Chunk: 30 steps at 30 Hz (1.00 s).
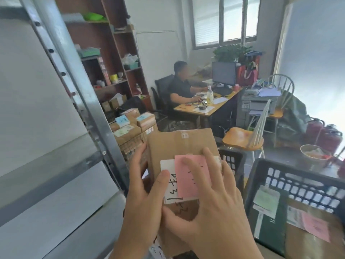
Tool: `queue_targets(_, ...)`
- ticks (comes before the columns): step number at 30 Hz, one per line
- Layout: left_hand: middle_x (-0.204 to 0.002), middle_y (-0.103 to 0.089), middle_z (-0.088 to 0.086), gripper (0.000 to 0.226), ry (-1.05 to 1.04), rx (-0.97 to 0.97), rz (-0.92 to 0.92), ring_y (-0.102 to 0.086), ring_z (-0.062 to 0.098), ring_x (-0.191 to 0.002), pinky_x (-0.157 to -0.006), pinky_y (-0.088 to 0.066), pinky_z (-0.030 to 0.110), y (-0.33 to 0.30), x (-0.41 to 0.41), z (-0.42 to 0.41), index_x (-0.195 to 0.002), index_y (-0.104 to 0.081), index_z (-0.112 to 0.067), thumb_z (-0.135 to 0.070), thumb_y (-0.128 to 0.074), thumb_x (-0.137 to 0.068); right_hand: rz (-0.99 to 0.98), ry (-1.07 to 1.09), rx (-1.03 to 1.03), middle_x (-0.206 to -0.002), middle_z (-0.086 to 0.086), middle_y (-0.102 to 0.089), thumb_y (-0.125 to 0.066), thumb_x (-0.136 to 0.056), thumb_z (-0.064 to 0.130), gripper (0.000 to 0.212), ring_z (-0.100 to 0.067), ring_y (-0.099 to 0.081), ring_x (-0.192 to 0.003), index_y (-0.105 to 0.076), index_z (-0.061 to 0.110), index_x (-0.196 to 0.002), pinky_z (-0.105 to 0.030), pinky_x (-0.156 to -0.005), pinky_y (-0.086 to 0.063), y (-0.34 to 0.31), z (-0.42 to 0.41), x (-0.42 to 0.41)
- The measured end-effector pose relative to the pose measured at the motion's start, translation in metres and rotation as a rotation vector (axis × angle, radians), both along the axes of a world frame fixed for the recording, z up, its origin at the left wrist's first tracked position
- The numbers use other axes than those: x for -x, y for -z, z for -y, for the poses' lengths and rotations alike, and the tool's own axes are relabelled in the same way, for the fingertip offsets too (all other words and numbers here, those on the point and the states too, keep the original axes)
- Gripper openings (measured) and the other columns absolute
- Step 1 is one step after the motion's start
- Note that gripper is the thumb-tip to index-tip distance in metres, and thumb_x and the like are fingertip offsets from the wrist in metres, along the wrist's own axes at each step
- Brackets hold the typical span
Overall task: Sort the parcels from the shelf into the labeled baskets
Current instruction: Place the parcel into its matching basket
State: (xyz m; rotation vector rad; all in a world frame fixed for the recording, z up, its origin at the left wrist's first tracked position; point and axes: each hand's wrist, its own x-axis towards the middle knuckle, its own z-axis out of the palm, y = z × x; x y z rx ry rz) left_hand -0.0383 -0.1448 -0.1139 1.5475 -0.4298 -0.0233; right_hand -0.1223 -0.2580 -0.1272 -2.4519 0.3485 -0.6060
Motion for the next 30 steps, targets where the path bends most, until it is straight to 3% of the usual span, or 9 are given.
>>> queue_targets(4, -0.113, -0.071, -0.011, 0.066, -0.006, -0.067, -0.143, -0.078, 0.016, -0.091, -0.071, -0.065, 0.04, 0.024, -0.029, 0.013, -0.127, -0.043, -0.064, -0.019, -0.076, -0.091, -0.132, 0.078, -0.068, -0.164, 0.022, 0.031, -0.05, -0.065, 0.09, 0.1, -0.031, 0.018, -0.159, 0.007, 0.065, -0.142, -0.056, -0.128, -0.013, 0.018, 0.007, -0.019)
queue_targets(9, -0.095, -0.071, -0.024, 0.075, 0.121, -0.138, -0.17, -0.078, 0.015, -0.09, -0.071, -0.065, 0.041, 0.055, -0.074, 0.022, -0.129, -0.041, -0.064, -0.015, -0.08, -0.087, -0.149, 0.193, -0.08, -0.167, 0.014, 0.026, -0.047, -0.069, 0.09, 0.107, -0.034, 0.012, -0.159, 0.011, 0.055, -0.152, -0.06, -0.126, -0.016, 0.047, 0.012, -0.056)
queue_targets(11, -0.099, -0.072, -0.025, 0.06, 0.209, -0.148, -0.186, -0.076, 0.012, -0.096, -0.074, -0.065, 0.042, 0.069, -0.102, 0.019, -0.129, -0.043, -0.063, -0.021, -0.071, -0.095, -0.139, 0.227, -0.082, -0.169, 0.012, 0.02, -0.049, -0.07, 0.087, 0.107, -0.033, 0.004, -0.158, 0.007, 0.052, -0.154, -0.058, -0.123, -0.023, 0.062, 0.015, -0.075)
queue_targets(14, -0.118, -0.071, -0.005, 0.028, 0.189, -0.153, -0.243, -0.07, 0.02, -0.111, -0.096, -0.056, 0.057, 0.095, -0.157, 0.013, -0.13, -0.048, -0.058, -0.042, -0.048, -0.107, -0.196, 0.218, -0.071, -0.169, 0.01, 0.012, -0.058, -0.07, 0.082, 0.107, -0.033, -0.001, -0.157, 0.001, 0.051, -0.154, -0.06, -0.122, -0.022, 0.09, 0.021, -0.1)
queue_targets(17, -0.115, -0.067, -0.009, 0.022, 0.088, -0.32, -0.083, -0.063, 0.019, -0.115, -0.105, -0.047, 0.058, 0.125, -0.221, 0.014, -0.116, -0.051, -0.059, -0.053, -0.042, -0.096, -0.359, 0.063, 0.072, -0.17, 0.007, 0.01, -0.064, -0.074, 0.078, 0.106, -0.041, 0.002, -0.157, 0.0, 0.051, -0.155, -0.069, -0.121, -0.014, 0.119, 0.028, -0.119)
queue_targets(21, -0.111, -0.067, -0.007, 0.027, 0.085, -0.626, 0.2, -0.062, 0.02, -0.102, -0.085, -0.049, 0.042, 0.16, -0.281, 0.033, -0.1, -0.064, -0.041, -0.018, -0.049, -0.097, -0.596, -0.269, 0.253, -0.171, 0.001, 0.007, -0.074, -0.089, 0.049, 0.098, -0.049, 0.001, -0.156, -0.003, 0.05, -0.157, -0.077, -0.119, -0.011, 0.165, 0.04, -0.142)
queue_targets(24, -0.125, -0.063, 0.002, 0.025, 0.123, -0.806, 0.275, -0.059, 0.024, -0.106, -0.082, -0.046, 0.038, 0.185, -0.305, 0.054, -0.116, -0.066, -0.03, -0.015, -0.055, -0.099, -0.732, -0.394, 0.324, -0.171, -0.002, 0.006, -0.076, -0.091, 0.045, 0.099, -0.055, 0.0, -0.155, -0.003, 0.049, -0.157, -0.082, -0.116, -0.004, 0.199, 0.045, -0.156)
queue_targets(27, -0.14, -0.055, 0.001, 0.039, 0.254, -0.973, 0.201, -0.057, 0.028, -0.117, -0.086, -0.049, 0.042, 0.214, -0.315, 0.065, -0.138, -0.05, -0.038, -0.031, -0.056, -0.101, -0.853, -0.428, 0.326, -0.174, -0.005, 0.008, -0.079, -0.082, 0.063, 0.111, -0.054, 0.006, -0.155, 0.0, 0.05, -0.158, -0.08, -0.116, 0.003, 0.224, 0.048, -0.169)
queue_targets(30, -0.141, -0.057, 0.0, 0.05, 0.291, -1.061, 0.175, -0.062, 0.031, -0.112, -0.079, -0.047, 0.041, 0.23, -0.314, 0.067, -0.144, -0.033, -0.048, -0.043, -0.055, -0.1, -0.916, -0.385, 0.323, -0.174, -0.007, 0.011, -0.08, -0.078, 0.065, 0.117, -0.052, 0.01, -0.156, 0.004, 0.049, -0.16, -0.077, -0.118, 0.008, 0.244, 0.051, -0.182)
